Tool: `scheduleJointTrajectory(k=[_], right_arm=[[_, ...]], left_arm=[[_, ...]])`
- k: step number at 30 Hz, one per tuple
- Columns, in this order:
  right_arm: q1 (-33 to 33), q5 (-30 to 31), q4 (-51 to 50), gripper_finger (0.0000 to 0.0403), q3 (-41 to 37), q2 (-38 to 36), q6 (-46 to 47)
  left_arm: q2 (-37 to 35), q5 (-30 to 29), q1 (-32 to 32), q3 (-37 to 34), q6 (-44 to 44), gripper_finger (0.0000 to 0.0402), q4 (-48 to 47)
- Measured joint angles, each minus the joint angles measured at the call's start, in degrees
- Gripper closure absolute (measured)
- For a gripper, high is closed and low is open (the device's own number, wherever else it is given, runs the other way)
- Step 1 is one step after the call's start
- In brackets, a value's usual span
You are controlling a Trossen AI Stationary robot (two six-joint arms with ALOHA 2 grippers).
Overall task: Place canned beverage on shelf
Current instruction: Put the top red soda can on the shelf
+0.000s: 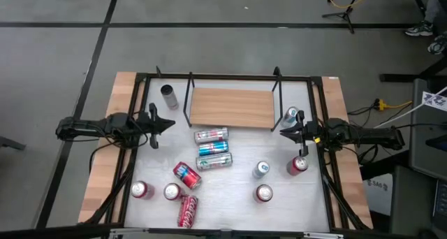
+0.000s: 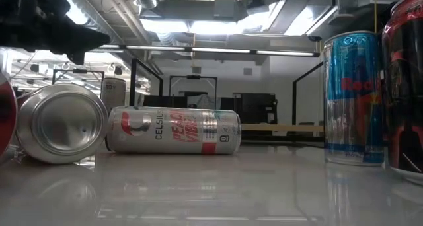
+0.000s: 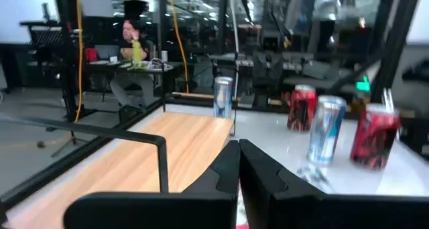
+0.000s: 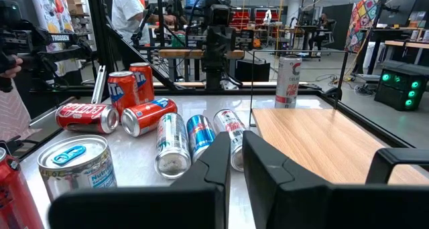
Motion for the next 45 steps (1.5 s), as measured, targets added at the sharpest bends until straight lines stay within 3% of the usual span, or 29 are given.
scheduleJointTrajectory(k=[12, 17, 27, 33, 45], right_arm=[[0.0, 0.0, 0.01, 0.037, 0.0, 0.0, 0.01], [0.0, 0.0, 0.01, 0.037, 0.0, 0.0, 0.01], [0.0, 0.0, 0.0, 0.037, -0.01, 0.0, -0.01], [0.0, 0.01, 0.0, 0.037, -0.01, -0.01, -0.01], [-0.02, 0.0, 0.01, 0.037, 0.0, 0.0, -0.01]], left_arm=[[0.02, -1.77, -0.01, 0.0, -6.03, 0.0234, -0.1], [0.0, -1.77, -0.02, 0.0, -7.32, 0.0191, -0.15], [0.02, -2.12, -0.02, 0.0, -7.37, 0.0183, 1.57], [1.35, -1.22, 0.0, 0.0, -8.74, 0.0183, 9.45], [17.61, 0.48, -0.07, 0.43, -10.18, 0.0184, 29.59]])
